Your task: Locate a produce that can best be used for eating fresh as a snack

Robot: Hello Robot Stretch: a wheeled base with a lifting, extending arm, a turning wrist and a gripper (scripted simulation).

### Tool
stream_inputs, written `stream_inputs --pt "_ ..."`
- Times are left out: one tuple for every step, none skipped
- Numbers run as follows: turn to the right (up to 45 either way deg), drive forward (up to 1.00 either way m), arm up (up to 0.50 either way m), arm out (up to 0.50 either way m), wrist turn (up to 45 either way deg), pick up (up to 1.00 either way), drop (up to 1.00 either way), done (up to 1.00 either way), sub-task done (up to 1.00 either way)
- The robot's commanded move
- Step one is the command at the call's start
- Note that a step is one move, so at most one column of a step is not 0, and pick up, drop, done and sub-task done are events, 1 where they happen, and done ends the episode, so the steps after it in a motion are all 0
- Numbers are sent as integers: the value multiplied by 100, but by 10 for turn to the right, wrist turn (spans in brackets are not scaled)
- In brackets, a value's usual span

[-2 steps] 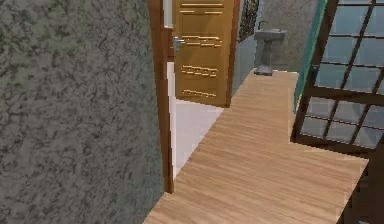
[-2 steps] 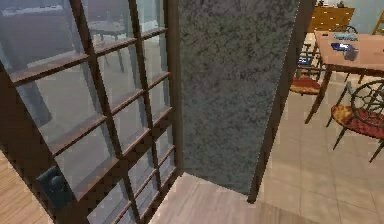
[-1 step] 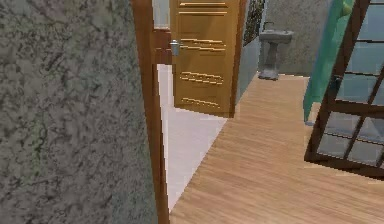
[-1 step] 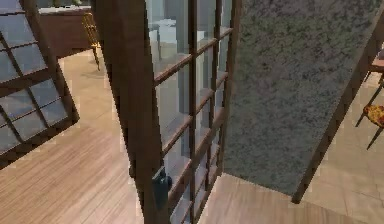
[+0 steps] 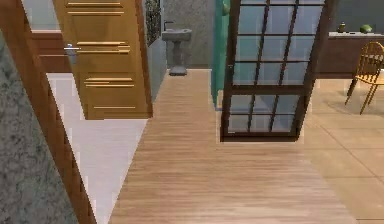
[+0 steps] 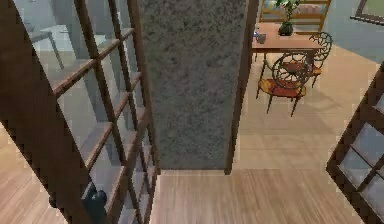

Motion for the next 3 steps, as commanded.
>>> stream_inputs --pt "0 50 0 0 0 0 0 0 0" --pt "450 0 0 0 0 0 0 0 0" --pt "60 0 0 0 0 0 0 0 0"
